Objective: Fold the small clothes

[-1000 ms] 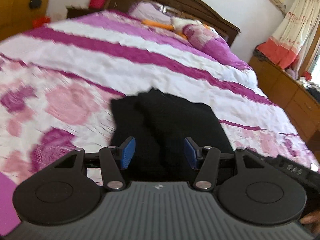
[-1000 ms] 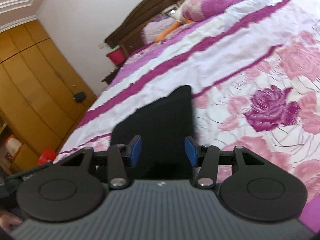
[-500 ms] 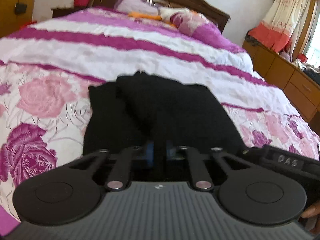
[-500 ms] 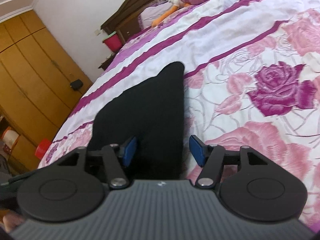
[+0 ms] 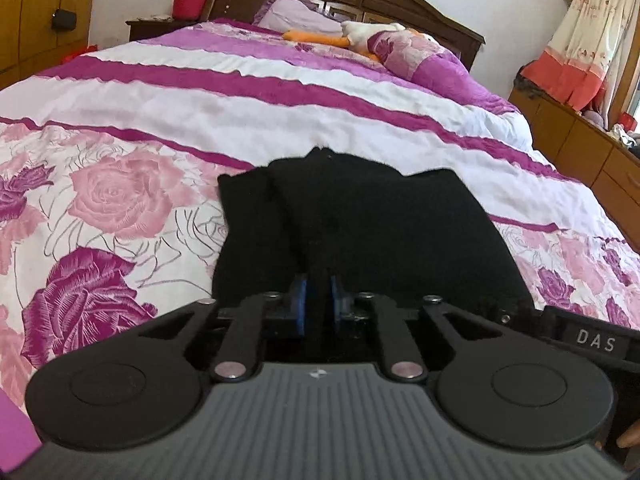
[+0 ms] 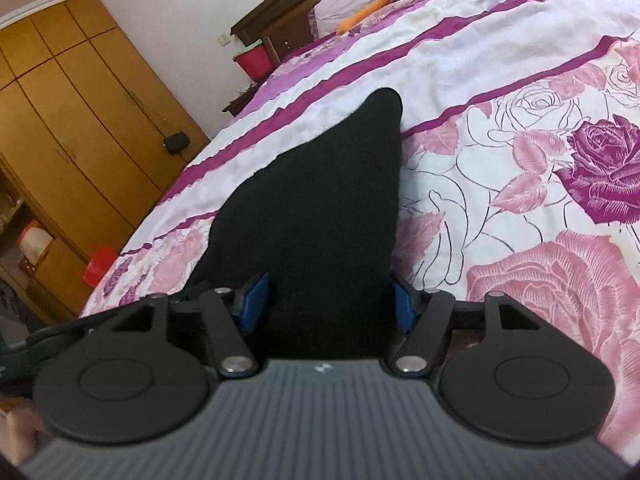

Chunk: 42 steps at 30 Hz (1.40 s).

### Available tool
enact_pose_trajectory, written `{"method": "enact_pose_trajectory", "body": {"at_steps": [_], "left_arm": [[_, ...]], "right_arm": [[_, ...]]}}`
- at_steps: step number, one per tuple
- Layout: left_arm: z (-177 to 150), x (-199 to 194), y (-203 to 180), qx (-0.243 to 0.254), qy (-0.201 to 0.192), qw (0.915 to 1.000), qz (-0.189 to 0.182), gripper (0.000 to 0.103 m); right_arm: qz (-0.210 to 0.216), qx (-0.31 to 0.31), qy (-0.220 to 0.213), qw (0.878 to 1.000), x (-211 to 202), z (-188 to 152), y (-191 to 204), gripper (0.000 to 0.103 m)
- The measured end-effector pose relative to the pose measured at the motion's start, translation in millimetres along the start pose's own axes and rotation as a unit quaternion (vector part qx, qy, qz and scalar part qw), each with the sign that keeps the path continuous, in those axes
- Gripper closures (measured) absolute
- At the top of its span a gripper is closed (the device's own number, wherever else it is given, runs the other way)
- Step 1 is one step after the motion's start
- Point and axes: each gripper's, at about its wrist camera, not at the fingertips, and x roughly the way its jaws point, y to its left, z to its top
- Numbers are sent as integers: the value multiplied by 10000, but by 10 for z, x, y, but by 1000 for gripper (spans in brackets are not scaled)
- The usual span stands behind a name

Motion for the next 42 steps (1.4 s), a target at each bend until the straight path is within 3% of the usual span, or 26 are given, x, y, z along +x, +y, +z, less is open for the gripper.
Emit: {"method": "enact_pose_trajectory", "body": {"at_steps": [3,4,8,18,26,28,29,32,34,39,42], "left_arm": [[33,10,3,13,-68,9998,187,55],[43,25,10,9,-56,9997,239,51],[56,129,114,-163,85,9998,88,47],[61,300,300,-477,208,9978,-399,42],[69,406,504,-1133,280,9860,-1191,42],[71,427,518,-1205,296,9832,-1337,45],[69,435,525,-1246,300,9818,-1405,48],[67,457,543,-1396,327,9757,-1654,66],[63,447,567,-1605,349,9677,-1913,79],[79,301,432,-1754,353,9507,-2532,86],[100,147,190,-1528,329,9512,-2661,86]], "right_arm": [[42,96,-37,9999,-30,45,-28,37],[55,126,-62,9999,-27,63,-48,37],[31,172,-229,9996,-56,128,-116,37],[384,153,-10,9991,224,117,-158,34],[694,257,86,9972,385,158,-157,35],[747,277,116,9968,418,166,-153,37],[757,292,131,9966,430,173,-148,43],[797,459,185,9956,426,203,-140,60],[879,560,163,9944,373,226,-138,64],[1153,840,257,9894,168,345,-86,67],[1208,898,342,9880,-60,412,-83,67]]}}
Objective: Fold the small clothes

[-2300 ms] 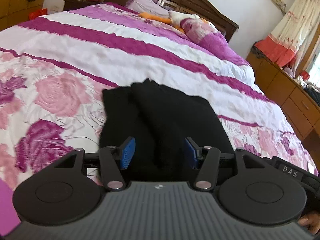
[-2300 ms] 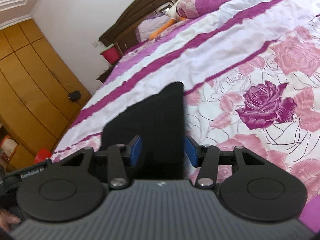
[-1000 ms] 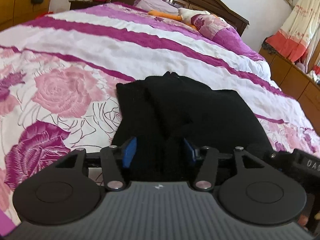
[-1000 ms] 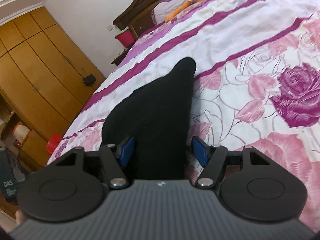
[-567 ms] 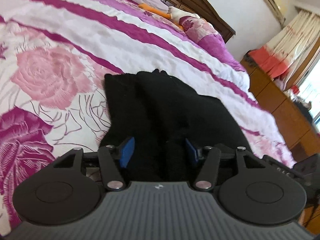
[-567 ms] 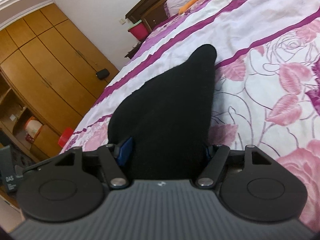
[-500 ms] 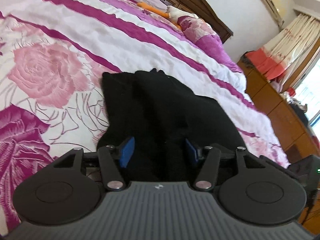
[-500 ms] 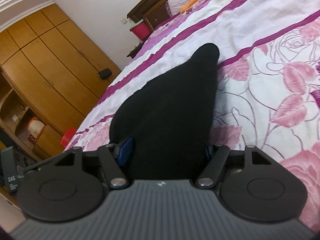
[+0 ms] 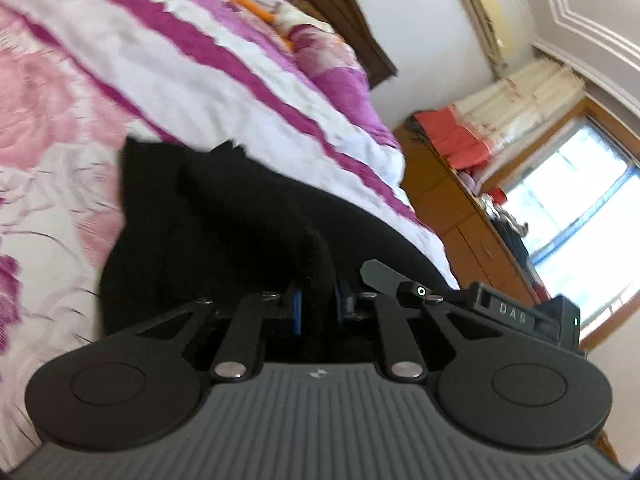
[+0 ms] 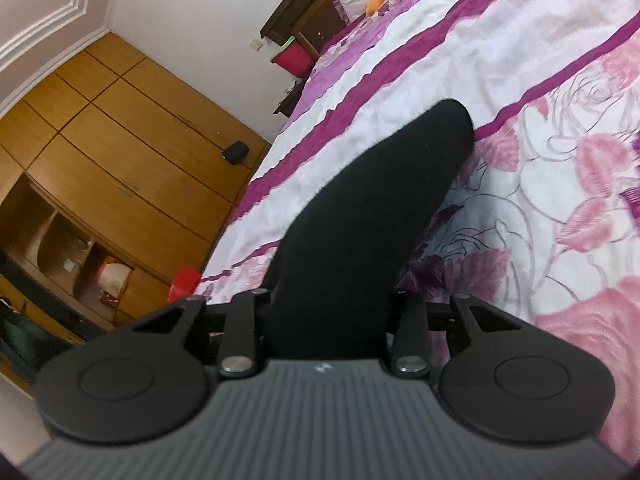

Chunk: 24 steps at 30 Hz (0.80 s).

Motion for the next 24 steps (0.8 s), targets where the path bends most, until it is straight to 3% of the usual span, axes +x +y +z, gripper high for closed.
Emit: {"method": "enact_pose_trajectory", "body": {"at_steps": [9,12,16,20,24], "left_arm": [[-511,107,-731,242,661,9972,-247,86],[-750,200,-842,491,985,9939,-85,86],[-966,345,-752,436,1524,9858,547,85],[-1013,296,-789,614,1507,9845,662,85],[-991,213,-939,948,1408,9824,782,85]], "right_arm": [[-428,444,184,9979,-911,-90,-123,67],[-720,420,240,9962,-1121,-206,-251,67],[-1153,530,467,9908,-1098,-393,-527,62],[-949,522,411,9933,-1066,-544,-744,60],[-945,326,384,9942,-1155,-533,-671,52]]}}
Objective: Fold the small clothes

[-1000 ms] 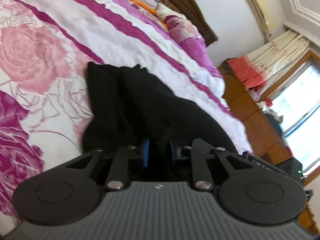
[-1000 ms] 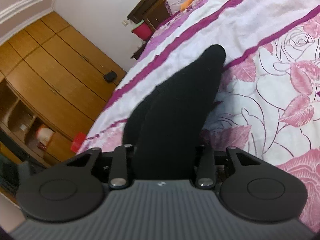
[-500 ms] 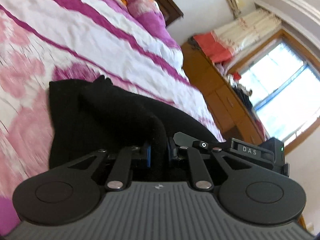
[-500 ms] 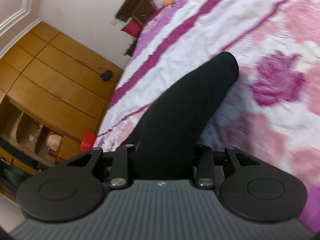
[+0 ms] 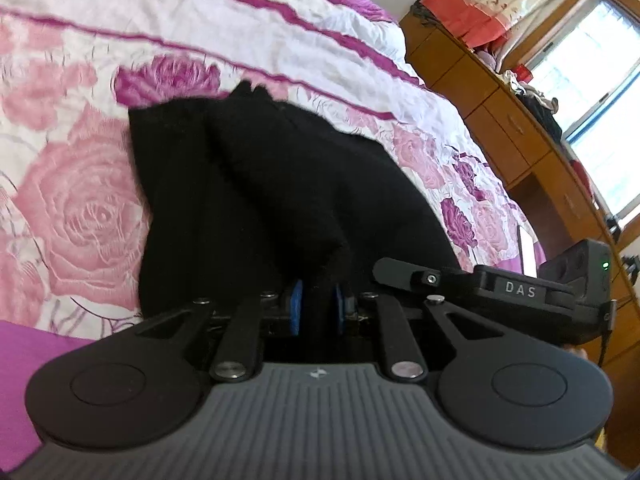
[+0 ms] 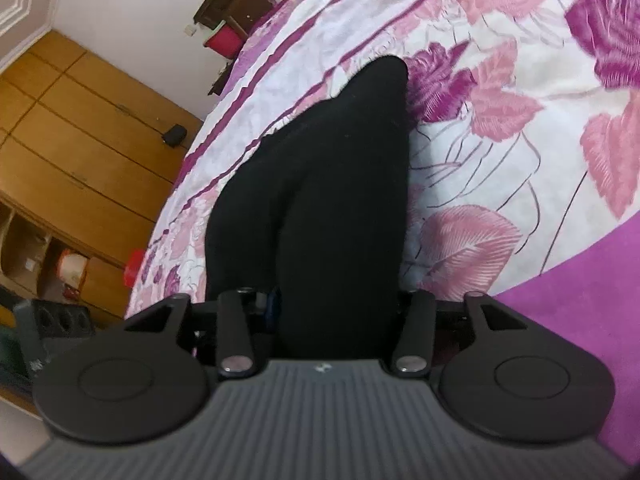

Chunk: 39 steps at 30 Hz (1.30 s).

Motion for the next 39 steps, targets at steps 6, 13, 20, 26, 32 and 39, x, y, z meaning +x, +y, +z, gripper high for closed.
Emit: {"method": "enact_pose_trajectory", "body": {"at_steps": [6,13,20,26,32,39], "left_arm": [[147,-305,-130,364,-413,9977,392,70],[574,-190,-111,445,-958,9925,621,54],[796,311,133,-141,-876,9944,568,54],[692,278,-51,437,-1520,9844,768,97],[774,367,14,788,-1563,9708,1643,101],[703,647,281,474,-1222,9754,1775,100]], "right_arm": [[-510,-716,-157,9960,-300,113,161,46],[-812,-1054,-737,9884,-381,427,170,46],[-1085,-905,-770,9870,93,726,-53,46],[-298,-485,-888,9944,296,676,-122,51],[-737,-1101,-1269,9830,374,652,86,61],[-1046,-1392,-1224,9771,552,616,17,61]]}}
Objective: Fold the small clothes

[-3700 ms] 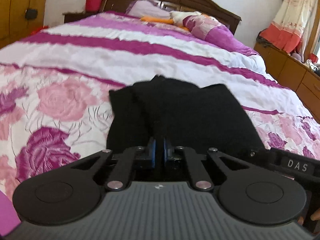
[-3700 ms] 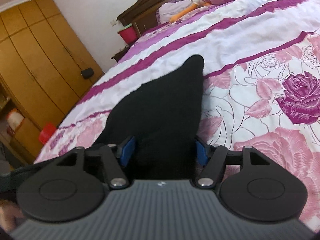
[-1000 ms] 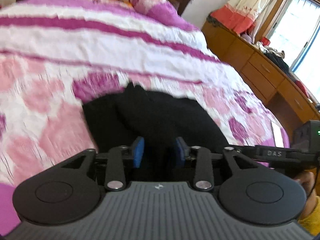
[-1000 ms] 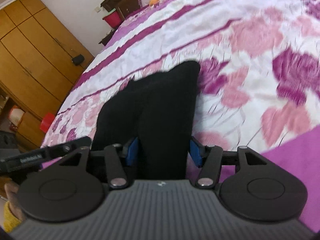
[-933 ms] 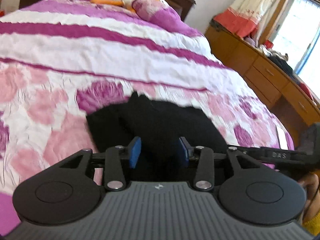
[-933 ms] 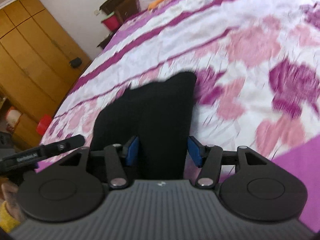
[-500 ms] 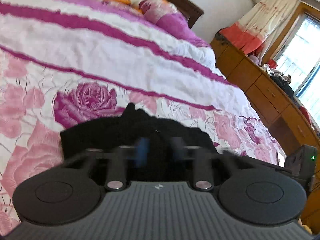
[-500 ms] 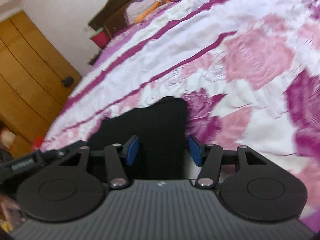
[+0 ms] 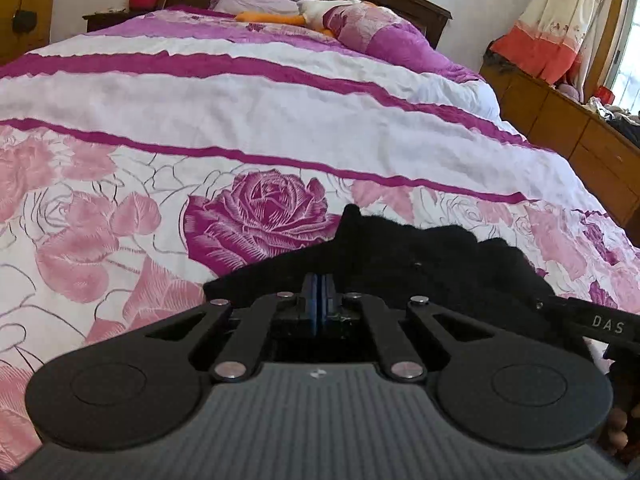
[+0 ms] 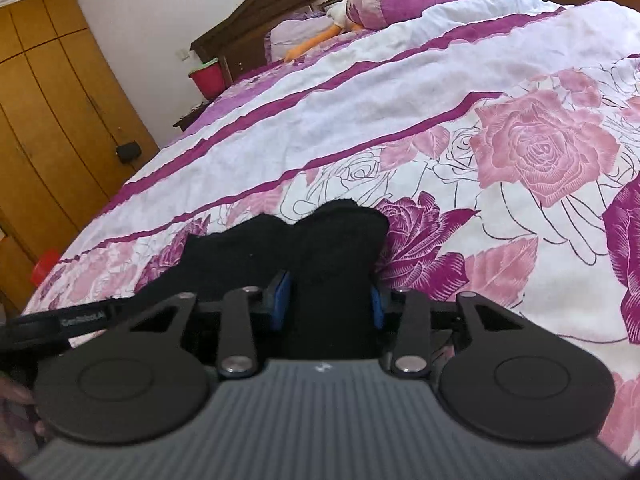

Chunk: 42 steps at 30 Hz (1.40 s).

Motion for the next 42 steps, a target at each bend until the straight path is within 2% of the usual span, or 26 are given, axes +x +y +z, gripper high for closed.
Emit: {"method": "enact_pose_trajectory", "body": {"at_steps": [5,11,15,21,23,24,25,27,32,38,41,42], "left_arm": [[86,-102,32,-159,60,9998,-102,100],[103,-543,-56,38,64,9996,-258,99],[19,-833,-128,29,238,9989,-393,98],[-218,-1110,-215,95,548,9982,-244,95],[-298,-1191,-239,113,595,9979,-240,86],[-335,-1225,-252,120,606,9978,-228,77],[-370,-1260,-268,128,599,9979,-201,67],[-436,-1340,-294,185,549,9982,-164,58],[-573,-1458,-342,275,587,9979,-13,52],[-799,-1550,-385,283,542,9974,375,41],[-924,-1570,-439,418,569,9963,493,37],[-959,-1570,-457,471,547,9959,538,35]], "right_arm": [[93,215,-21,9997,-118,56,-48,58],[86,261,-158,9995,-517,60,-1,55],[155,265,-92,9995,-804,-20,47,55],[275,175,-160,9993,-1204,-203,225,55],[278,77,-207,9994,-1319,-263,294,55],[285,31,-217,9994,-1362,-282,314,52],[296,-2,-224,9993,-1400,-307,332,45],[288,-34,-246,9993,-1472,-369,355,44],[147,120,-187,9996,-1568,-532,343,44],[-22,0,-137,9999,-1691,-767,338,43],[-47,-145,-100,9998,-1725,-873,339,26],[-89,-188,-105,9997,-1729,-908,338,26]]}}
